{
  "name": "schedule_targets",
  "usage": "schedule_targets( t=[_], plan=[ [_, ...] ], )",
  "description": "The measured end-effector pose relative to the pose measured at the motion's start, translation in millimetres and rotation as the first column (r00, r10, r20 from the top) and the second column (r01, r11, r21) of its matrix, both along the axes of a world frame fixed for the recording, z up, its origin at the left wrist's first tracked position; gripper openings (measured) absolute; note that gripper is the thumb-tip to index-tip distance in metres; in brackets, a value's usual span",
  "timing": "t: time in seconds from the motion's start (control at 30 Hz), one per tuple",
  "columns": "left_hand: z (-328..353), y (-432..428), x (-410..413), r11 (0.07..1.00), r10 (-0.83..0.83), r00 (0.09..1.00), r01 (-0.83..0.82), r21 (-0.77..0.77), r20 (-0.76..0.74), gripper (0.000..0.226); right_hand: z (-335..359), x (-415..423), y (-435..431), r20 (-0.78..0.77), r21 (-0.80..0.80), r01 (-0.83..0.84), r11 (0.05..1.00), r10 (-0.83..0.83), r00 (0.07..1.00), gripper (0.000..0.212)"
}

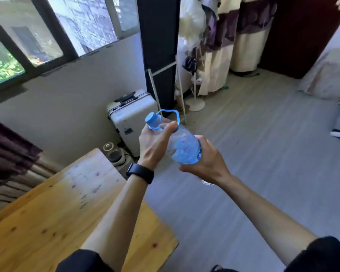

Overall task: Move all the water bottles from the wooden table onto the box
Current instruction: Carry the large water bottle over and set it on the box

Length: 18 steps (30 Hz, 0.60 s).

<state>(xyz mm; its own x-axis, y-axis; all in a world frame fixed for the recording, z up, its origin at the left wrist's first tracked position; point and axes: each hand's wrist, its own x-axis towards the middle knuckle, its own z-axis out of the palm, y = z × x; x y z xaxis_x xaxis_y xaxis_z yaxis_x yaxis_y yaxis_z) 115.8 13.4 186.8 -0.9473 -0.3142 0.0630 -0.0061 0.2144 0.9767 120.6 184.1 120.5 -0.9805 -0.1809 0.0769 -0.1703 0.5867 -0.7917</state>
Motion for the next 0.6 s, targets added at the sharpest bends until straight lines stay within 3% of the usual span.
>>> schedule_targets(
  t=[0.3,0.6],
  plan=[
    [82,158,-165,0.976,-0.21,0.972,0.202,-0.084,-0.107,0.026,64,-139,146,-0.137,-0.117,0.194,0.974,-0.209,0.968,0.082],
    [106,277,-355,0.92,-0.387,0.902,0.365,-0.139,-0.19,0.016,95,-309,264,-0.163,0.011,0.333,0.943,-0.327,0.931,0.075]
  ],
)
